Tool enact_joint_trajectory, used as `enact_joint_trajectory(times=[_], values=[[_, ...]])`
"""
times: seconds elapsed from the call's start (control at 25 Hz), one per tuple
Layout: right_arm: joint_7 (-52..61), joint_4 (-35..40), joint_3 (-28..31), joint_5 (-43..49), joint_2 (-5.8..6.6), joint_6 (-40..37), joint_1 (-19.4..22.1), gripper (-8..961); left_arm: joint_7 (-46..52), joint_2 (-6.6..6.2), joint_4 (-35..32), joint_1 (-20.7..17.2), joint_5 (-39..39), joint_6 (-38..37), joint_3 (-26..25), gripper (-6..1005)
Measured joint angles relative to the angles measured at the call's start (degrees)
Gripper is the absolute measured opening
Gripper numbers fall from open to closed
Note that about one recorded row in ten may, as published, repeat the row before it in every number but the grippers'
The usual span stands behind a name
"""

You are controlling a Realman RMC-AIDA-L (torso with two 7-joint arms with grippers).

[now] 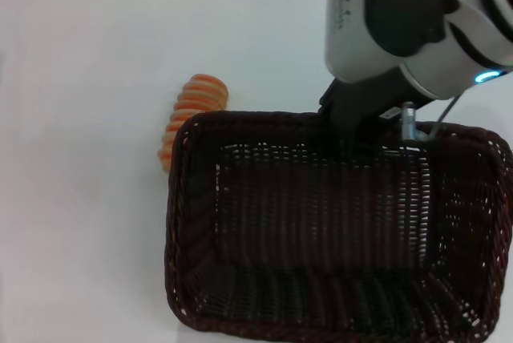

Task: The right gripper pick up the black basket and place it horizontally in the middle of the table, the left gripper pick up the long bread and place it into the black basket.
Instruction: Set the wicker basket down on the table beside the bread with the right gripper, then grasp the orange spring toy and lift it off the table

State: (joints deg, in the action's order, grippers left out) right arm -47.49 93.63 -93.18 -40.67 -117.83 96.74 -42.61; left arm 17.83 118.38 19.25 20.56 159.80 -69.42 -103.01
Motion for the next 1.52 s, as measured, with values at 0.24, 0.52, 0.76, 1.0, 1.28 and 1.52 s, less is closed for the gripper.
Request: enact_joint_trajectory(times=[0.24,0.52,0.76,1.0,1.28,1.52], values=[[0.0,-6.8,-1.5,2.4,-0.55,-0.2,-4.6,138,0.0,0.00,0.0,0.3,0.0,0.0,0.0,842],[0.2,-7.3,-2.9,3.9,-0.86,-1.7,-5.6,241,0.1,0.12,0.0,0.4,-0.1,-0.3,0.0,841],[0.8,-6.9,-4.0,5.5,-0.97,-3.6,-5.7,313,1.2,0.18,-0.2,0.4,-0.1,-0.3,0.0,841],[3.5,-3.6,-3.5,10.6,-1.08,-9.1,-4.2,318,2.4,0.18,-0.2,-0.1,-0.1,-0.5,0.0,841],[8.3,4.7,-3.4,19.6,-1.38,-18.6,2.2,318,2.4,0.03,0.0,-0.7,0.3,-0.8,0.6,840],[14.2,10.4,-2.0,23.2,-1.41,-39.5,14.2,318,2.5,-0.09,-0.1,-0.4,0.5,-0.2,0.9,840]])
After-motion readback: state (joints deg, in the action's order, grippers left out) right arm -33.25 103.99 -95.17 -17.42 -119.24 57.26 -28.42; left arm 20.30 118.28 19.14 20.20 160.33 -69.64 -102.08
